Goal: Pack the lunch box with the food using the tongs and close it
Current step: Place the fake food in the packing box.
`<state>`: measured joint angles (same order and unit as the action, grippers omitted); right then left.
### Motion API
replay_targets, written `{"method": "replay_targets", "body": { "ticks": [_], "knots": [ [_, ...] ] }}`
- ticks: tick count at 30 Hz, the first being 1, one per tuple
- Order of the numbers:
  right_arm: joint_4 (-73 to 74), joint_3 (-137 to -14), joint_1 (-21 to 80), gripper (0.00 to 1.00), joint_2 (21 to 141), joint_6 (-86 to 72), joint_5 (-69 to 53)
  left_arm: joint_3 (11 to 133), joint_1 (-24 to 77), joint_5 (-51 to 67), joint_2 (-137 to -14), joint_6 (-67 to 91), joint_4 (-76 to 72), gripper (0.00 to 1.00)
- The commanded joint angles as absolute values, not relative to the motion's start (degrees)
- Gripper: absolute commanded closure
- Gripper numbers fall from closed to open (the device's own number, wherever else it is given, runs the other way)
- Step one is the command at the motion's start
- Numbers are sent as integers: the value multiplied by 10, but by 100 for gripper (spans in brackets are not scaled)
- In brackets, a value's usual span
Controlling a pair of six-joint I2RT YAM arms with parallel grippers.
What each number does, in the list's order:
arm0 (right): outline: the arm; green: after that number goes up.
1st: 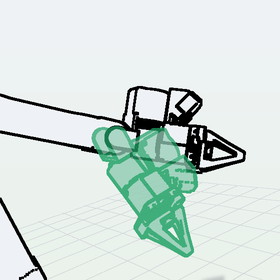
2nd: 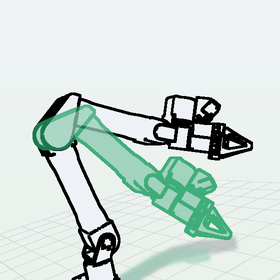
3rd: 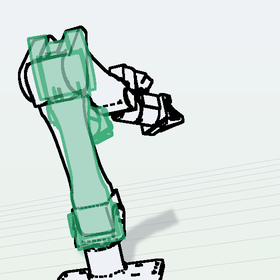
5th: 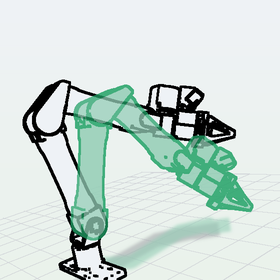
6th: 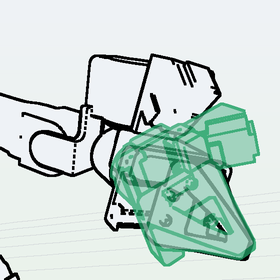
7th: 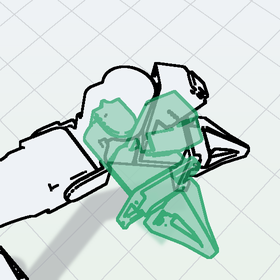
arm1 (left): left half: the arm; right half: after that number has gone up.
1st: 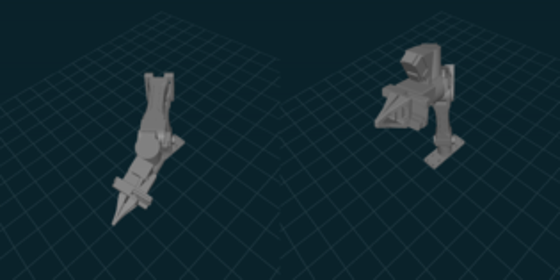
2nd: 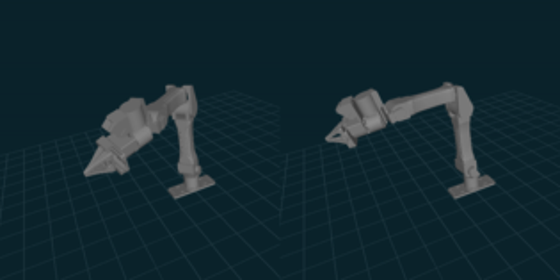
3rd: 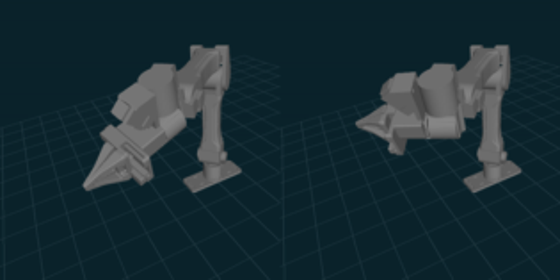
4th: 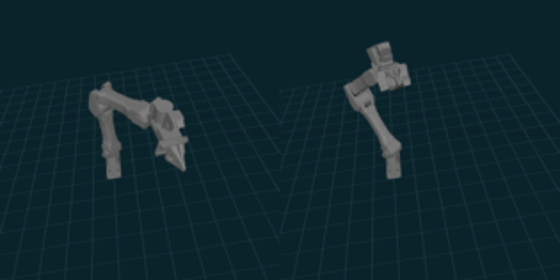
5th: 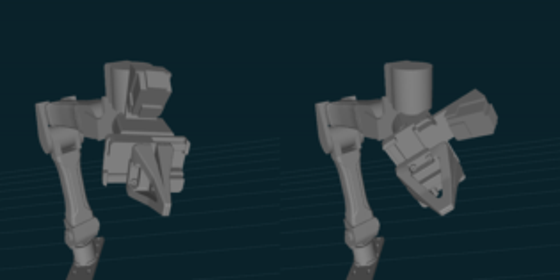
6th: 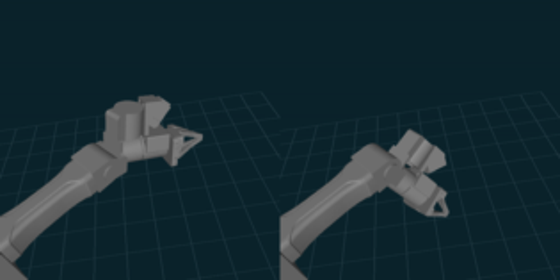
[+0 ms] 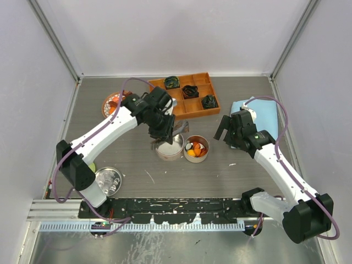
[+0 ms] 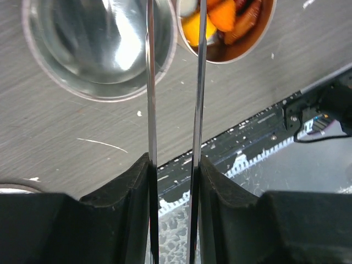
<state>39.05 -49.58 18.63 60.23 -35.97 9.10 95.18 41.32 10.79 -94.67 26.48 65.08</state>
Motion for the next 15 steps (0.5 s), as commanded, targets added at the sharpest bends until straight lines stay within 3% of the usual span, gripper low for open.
{"method": "replay_targets", "body": {
  "ticks": [1, 15],
  "knots": [
    [378, -497, 184, 0, 587, -364, 101, 964, 458, 139, -924, 283, 619, 67],
    [382, -491, 184, 0, 580, -366, 106, 1019, 548, 127, -989, 284, 653, 65]
  ]
}}
